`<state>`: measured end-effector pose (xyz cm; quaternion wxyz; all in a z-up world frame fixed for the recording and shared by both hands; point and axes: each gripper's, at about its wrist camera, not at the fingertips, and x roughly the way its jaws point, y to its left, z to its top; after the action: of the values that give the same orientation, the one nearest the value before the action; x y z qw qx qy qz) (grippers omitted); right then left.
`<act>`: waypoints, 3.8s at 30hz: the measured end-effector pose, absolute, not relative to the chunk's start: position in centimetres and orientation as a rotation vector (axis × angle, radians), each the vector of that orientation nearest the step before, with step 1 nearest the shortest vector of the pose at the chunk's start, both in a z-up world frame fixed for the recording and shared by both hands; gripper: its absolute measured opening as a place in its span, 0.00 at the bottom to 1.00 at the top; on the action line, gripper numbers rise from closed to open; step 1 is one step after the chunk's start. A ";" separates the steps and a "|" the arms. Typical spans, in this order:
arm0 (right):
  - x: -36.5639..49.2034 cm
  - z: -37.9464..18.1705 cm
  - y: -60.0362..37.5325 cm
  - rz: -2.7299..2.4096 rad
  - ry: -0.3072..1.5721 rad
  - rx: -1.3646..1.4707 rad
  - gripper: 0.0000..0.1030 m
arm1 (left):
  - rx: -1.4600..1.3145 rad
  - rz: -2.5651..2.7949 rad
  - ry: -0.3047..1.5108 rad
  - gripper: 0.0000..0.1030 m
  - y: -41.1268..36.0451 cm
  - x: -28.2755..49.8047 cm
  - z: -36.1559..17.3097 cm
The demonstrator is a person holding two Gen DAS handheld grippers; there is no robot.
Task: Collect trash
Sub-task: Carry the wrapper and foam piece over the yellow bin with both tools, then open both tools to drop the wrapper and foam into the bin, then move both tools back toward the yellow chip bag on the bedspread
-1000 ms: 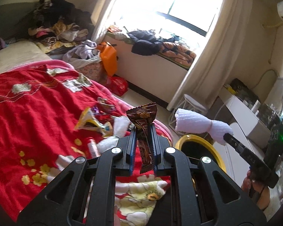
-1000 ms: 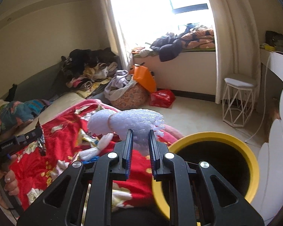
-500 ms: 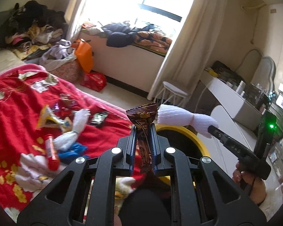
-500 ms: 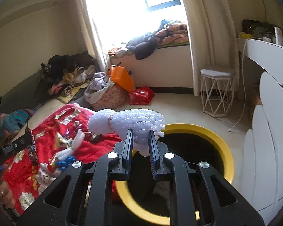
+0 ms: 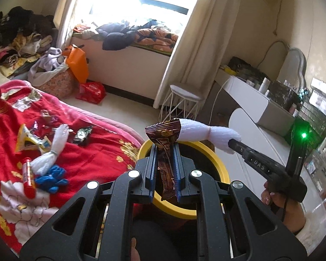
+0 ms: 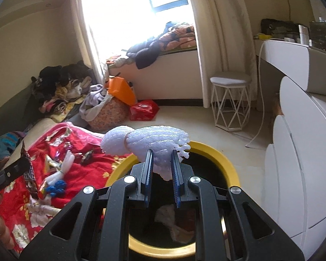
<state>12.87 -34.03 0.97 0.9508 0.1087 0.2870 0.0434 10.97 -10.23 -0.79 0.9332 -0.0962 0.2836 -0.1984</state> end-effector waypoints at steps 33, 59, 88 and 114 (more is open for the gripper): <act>14.4 -3.5 -37.6 0.017 0.732 0.198 0.26 | -0.198 -0.468 0.749 0.51 -17.1 19.7 -8.1; 12.6 0.0 -32.8 0.136 0.624 0.193 0.69 | -0.205 -0.281 0.573 0.90 -7.6 12.8 -2.8; 12.2 3.3 -20.5 0.375 0.608 0.084 0.79 | -0.265 -0.099 0.476 0.90 3.5 10.7 -0.9; 18.9 0.9 -11.1 0.481 0.677 0.009 0.79 | -0.349 0.090 0.517 0.90 14.7 11.5 -4.3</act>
<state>18.89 -11.11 0.95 0.9150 0.0041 0.3289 0.2338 11.54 14.70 -4.26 0.9508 -0.1715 0.2540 0.0444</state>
